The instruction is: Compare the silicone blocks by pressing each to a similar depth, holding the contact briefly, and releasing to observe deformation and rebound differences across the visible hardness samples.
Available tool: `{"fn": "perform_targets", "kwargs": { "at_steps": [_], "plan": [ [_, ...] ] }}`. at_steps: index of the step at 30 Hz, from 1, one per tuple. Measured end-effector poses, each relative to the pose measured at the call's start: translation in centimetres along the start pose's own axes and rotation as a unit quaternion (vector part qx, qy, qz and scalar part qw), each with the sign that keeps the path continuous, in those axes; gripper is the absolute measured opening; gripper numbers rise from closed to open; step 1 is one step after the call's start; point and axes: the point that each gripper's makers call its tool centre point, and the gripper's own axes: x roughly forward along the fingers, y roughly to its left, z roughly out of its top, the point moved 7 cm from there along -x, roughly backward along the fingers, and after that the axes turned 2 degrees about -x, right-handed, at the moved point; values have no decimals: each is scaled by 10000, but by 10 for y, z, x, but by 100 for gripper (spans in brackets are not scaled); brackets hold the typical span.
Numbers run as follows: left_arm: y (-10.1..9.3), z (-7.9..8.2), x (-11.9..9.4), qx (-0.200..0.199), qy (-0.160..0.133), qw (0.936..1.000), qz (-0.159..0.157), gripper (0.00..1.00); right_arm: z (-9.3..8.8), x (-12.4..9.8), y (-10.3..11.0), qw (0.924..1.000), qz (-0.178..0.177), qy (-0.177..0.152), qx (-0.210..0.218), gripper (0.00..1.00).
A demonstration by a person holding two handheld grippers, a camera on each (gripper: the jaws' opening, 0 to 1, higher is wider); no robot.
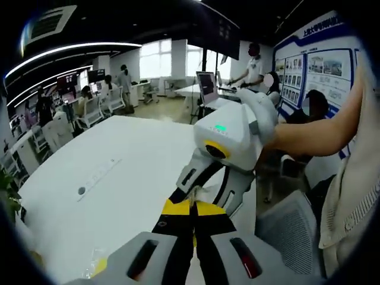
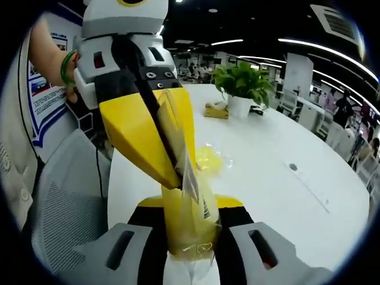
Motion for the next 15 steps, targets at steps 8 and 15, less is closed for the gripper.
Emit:
{"fn": "perform_targets", "kwargs": {
  "at_steps": [8,15],
  "plan": [
    [0,-5,-7,168,7,9999,5,0,1,4,5,9990,-434,50,-114,17],
    [-2,-8,-11,117,45,9999,-4,0,2,7,11,9990,-434,-17,-63,15]
  ]
}}
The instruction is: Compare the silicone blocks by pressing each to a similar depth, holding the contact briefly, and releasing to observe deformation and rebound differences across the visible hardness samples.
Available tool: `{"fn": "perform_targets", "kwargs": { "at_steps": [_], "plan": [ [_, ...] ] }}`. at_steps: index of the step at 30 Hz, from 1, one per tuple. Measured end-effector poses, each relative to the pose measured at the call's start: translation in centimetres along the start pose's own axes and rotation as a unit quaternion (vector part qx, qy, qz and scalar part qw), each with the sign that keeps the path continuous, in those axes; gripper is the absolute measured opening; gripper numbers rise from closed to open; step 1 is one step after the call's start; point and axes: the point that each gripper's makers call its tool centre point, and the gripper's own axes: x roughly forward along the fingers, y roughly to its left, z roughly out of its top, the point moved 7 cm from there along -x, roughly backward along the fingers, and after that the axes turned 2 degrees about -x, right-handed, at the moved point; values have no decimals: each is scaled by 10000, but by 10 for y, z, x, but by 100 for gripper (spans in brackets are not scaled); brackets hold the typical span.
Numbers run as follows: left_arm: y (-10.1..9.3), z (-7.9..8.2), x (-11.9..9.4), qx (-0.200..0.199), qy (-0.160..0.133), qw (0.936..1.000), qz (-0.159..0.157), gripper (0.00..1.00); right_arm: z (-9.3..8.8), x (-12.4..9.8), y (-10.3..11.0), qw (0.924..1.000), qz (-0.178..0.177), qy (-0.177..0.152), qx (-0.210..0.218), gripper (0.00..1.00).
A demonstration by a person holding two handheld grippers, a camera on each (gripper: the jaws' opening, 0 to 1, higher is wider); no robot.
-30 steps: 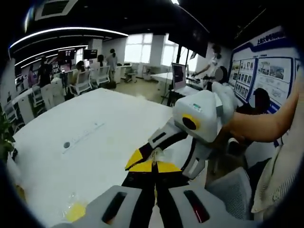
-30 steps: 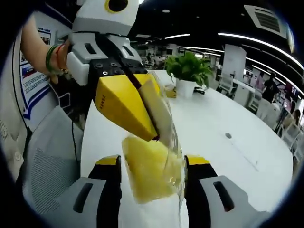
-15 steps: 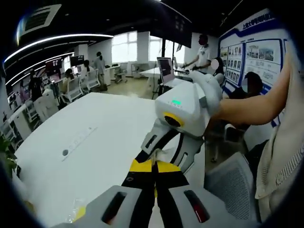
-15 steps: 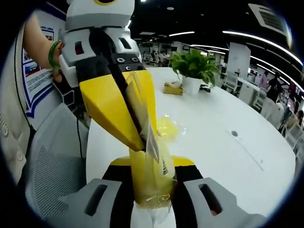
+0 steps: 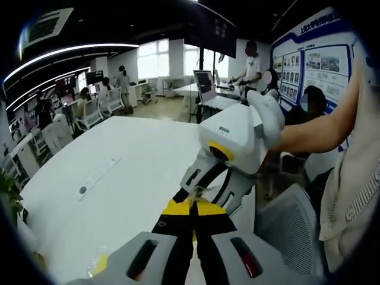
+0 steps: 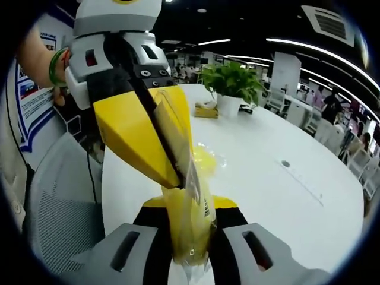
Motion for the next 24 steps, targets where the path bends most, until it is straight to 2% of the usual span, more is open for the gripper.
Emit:
{"fn": "perform_targets", "kwargs": {
  "at_steps": [6,8,18,24],
  "plan": [
    [-1,0,-1,2,0,10000,22,0,1,0,1,9999,81,20,79,15],
    [-1,0,-2,-11,28,10000,15,0,1,0,3,9994,252,83,217,15],
    [0,-1,-3,48,47,10000,38,0,1,2,3,9995,235,54,219,15],
    [0,2,-3,260,0,9996,72,0,4,2,1,9997,165,0,172,14]
  ]
}}
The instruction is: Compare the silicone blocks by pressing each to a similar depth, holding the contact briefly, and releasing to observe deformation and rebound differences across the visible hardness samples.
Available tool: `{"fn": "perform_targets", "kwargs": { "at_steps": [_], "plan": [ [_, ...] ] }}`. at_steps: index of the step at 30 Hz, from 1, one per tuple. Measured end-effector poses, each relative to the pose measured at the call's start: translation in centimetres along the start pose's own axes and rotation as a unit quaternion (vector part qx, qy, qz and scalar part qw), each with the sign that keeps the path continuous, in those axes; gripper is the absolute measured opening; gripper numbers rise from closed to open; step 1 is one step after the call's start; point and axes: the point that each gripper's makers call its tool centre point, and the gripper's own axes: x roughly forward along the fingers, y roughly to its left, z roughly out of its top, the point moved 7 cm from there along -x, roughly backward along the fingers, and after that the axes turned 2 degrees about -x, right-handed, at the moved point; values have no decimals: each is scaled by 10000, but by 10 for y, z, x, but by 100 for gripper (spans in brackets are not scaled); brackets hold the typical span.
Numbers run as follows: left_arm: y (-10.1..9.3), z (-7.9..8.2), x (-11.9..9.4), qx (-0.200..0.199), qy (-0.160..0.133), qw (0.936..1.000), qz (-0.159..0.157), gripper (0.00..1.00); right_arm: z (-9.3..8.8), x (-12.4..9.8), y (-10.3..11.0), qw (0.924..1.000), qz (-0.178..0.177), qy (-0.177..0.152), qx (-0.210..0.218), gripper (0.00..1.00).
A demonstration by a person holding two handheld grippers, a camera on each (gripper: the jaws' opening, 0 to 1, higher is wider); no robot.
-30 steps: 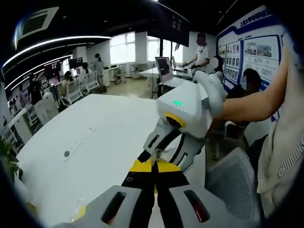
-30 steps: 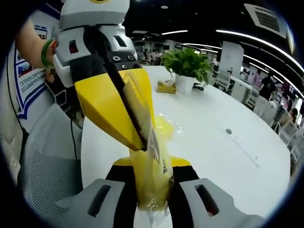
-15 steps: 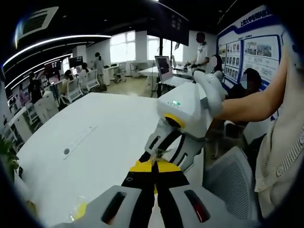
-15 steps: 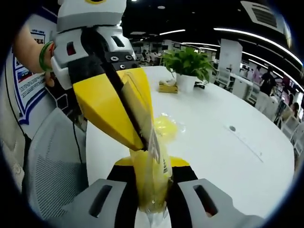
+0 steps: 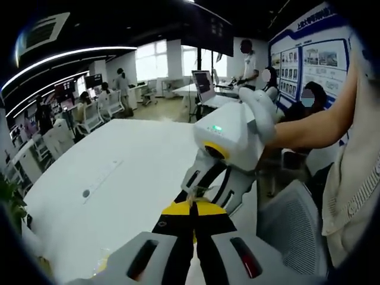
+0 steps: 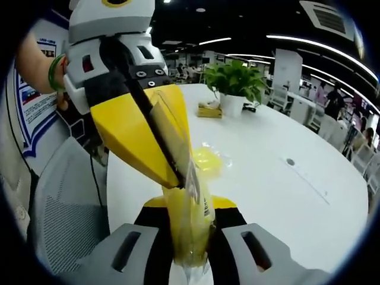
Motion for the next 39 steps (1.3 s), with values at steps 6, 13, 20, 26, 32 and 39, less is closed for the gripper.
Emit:
{"fn": "perform_targets", "kwargs": {
  "at_steps": [6,13,20,26,32,39],
  "plan": [
    [0,0,1,-3,-17,10000,31,0,-1,0,-1,10000,-1,-5,-37,14],
    [-1,0,1,41,-4,10000,89,0,-1,0,-2,9999,8,-85,-83,18],
    [-1,0,2,114,33,9998,128,0,-1,0,-1,9998,10,-94,-148,21],
    [0,0,1,110,45,9998,179,0,-1,2,-3,9996,-4,-141,-257,22],
    [-1,-2,0,116,46,9997,215,0,-1,4,-2,9992,45,-142,-364,23],
    [1,-4,0,73,52,9997,227,0,-1,6,-2,9989,50,-111,-457,25]
  ]
}}
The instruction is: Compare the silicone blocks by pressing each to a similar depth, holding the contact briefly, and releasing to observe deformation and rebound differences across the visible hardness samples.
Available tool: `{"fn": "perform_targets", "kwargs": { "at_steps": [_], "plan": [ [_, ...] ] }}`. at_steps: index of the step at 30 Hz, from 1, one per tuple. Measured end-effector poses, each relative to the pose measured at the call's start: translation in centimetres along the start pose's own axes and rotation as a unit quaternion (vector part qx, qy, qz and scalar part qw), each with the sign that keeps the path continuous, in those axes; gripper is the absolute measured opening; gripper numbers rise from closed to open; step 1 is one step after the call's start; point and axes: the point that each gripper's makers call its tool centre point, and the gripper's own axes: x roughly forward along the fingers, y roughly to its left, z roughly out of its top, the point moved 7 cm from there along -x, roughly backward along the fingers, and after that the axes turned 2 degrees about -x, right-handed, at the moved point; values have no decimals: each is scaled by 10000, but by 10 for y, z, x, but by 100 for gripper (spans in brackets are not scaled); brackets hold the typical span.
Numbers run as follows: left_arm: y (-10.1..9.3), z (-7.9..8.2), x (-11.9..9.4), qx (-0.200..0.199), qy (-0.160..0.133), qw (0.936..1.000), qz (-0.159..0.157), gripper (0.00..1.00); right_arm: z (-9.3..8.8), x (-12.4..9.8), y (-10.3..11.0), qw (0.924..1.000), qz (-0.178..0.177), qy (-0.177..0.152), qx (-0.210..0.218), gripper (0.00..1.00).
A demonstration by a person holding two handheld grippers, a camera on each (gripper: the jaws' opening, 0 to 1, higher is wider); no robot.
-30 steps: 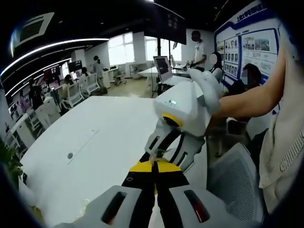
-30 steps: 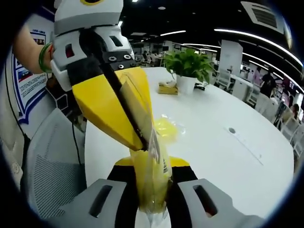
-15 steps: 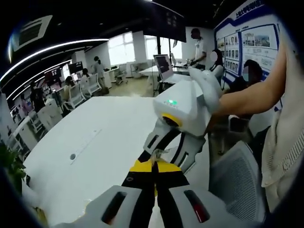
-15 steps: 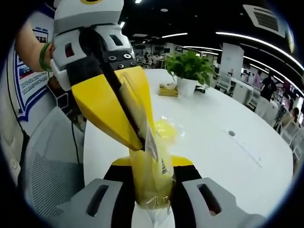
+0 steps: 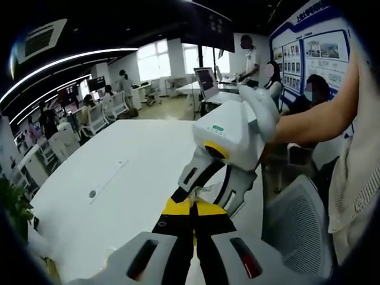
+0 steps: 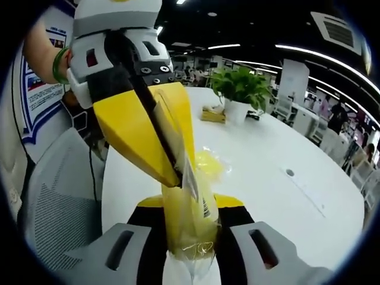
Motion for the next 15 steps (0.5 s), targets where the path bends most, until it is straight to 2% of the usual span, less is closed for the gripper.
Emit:
{"fn": "perform_targets", "kwargs": {
  "at_steps": [8,15],
  "plan": [
    [3,-8,2,-257,61,9997,16,0,-4,2,4,9996,84,45,-251,30],
    [7,-19,5,-405,217,9989,89,0,-3,-7,3,9999,-36,-158,-56,37]
  ]
}}
